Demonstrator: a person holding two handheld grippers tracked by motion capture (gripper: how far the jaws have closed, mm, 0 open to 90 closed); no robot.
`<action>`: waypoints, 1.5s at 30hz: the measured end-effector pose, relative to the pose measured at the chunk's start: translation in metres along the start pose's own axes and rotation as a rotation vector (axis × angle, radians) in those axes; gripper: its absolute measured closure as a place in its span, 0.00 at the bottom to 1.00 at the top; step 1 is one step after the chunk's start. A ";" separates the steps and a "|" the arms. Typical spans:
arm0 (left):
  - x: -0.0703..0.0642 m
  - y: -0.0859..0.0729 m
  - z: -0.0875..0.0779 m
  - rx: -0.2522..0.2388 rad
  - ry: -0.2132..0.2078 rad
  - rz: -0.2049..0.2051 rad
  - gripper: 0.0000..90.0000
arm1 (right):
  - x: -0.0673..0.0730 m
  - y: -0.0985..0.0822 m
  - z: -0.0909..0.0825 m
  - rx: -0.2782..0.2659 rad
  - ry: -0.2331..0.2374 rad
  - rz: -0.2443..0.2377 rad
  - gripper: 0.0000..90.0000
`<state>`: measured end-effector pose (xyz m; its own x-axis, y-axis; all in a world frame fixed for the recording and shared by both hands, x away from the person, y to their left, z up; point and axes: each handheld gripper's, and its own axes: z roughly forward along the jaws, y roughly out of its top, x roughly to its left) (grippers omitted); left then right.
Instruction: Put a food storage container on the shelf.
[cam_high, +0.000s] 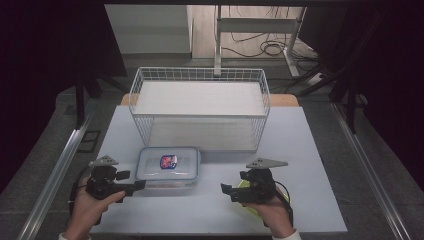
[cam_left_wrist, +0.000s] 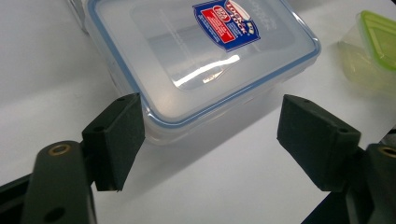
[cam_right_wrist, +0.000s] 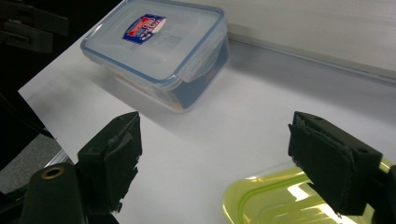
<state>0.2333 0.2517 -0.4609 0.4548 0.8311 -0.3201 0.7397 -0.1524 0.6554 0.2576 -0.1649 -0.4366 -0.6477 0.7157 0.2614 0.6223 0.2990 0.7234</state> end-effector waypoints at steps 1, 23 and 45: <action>0.000 0.001 0.000 -0.002 -0.001 0.002 0.25 | 0.002 0.000 0.000 -0.002 0.004 0.001 0.19; 0.052 0.022 0.030 -0.019 -0.115 -0.195 0.13 | 0.054 0.025 0.057 0.024 0.070 -0.013 0.18; 0.074 0.020 0.071 0.080 -0.235 -0.306 0.12 | 0.044 0.040 0.104 0.048 0.110 0.120 0.18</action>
<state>0.3167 0.2720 -0.5197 0.3017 0.7008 -0.6465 0.8910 0.0341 0.4528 0.2995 -0.0560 -0.4622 -0.6103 0.6753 0.4142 0.7166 0.2476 0.6521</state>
